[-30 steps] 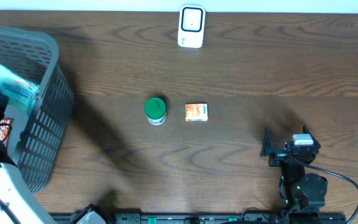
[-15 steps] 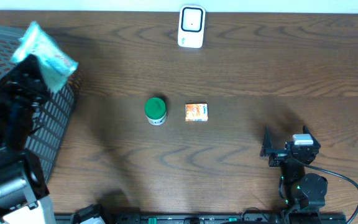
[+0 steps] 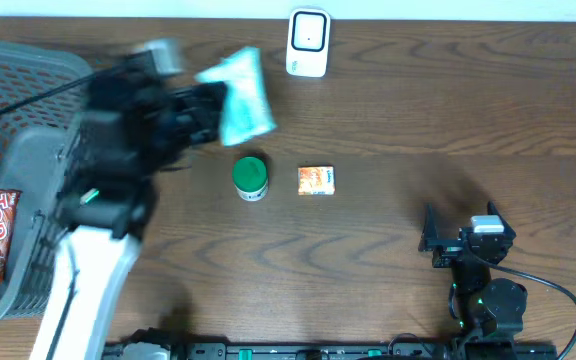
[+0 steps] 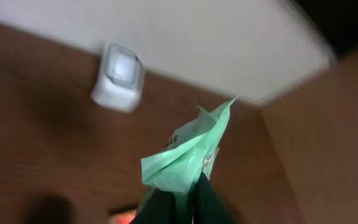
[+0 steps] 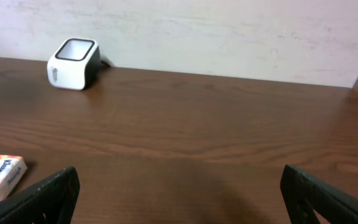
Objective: Scan the item barcode
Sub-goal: 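Swing the wipe pouch under the scanner and drop it right of the tissues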
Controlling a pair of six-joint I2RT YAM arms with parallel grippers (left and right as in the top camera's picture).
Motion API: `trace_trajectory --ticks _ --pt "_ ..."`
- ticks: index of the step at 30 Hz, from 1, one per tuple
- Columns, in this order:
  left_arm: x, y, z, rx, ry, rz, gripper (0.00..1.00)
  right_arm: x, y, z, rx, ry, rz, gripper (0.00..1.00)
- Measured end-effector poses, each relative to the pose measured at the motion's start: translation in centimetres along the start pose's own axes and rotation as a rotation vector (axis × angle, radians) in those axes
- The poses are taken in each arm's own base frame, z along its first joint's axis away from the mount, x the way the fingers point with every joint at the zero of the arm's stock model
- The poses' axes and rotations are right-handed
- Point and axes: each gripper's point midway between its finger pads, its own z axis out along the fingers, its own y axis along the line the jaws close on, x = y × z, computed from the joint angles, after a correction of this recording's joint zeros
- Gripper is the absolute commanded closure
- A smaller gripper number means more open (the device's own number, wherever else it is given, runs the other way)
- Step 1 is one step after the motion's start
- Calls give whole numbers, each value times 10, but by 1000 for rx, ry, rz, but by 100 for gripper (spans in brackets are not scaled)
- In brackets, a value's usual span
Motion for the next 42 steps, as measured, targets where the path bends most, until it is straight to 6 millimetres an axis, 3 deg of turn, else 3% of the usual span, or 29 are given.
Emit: trace_trajectory --ticks 6,9,12,17,22,26,35,38,42 --pt "82 -15 102 73 232 38 92 0 0 0 0 0 0 1" --pt "123 -16 141 69 296 88 93 0 0 0 0 0 0 1" --pt "161 -10 165 -2 325 206 93 0 0 0 0 0 0 1" --pt "194 -16 180 -129 269 544 93 0 0 0 0 0 0 1" --pt "209 -34 182 -206 190 855 93 0 0 0 0 0 0 1" --pt "213 -21 194 -271 175 1023 92 0 0 0 0 0 0 1" --pt "239 25 222 -382 230 1223 93 0 0 0 0 0 0 1" --pt "244 27 222 -392 240 1247 93 0 0 0 0 0 0 1" --pt "254 13 221 -367 231 1280 93 0 0 0 0 0 0 1"
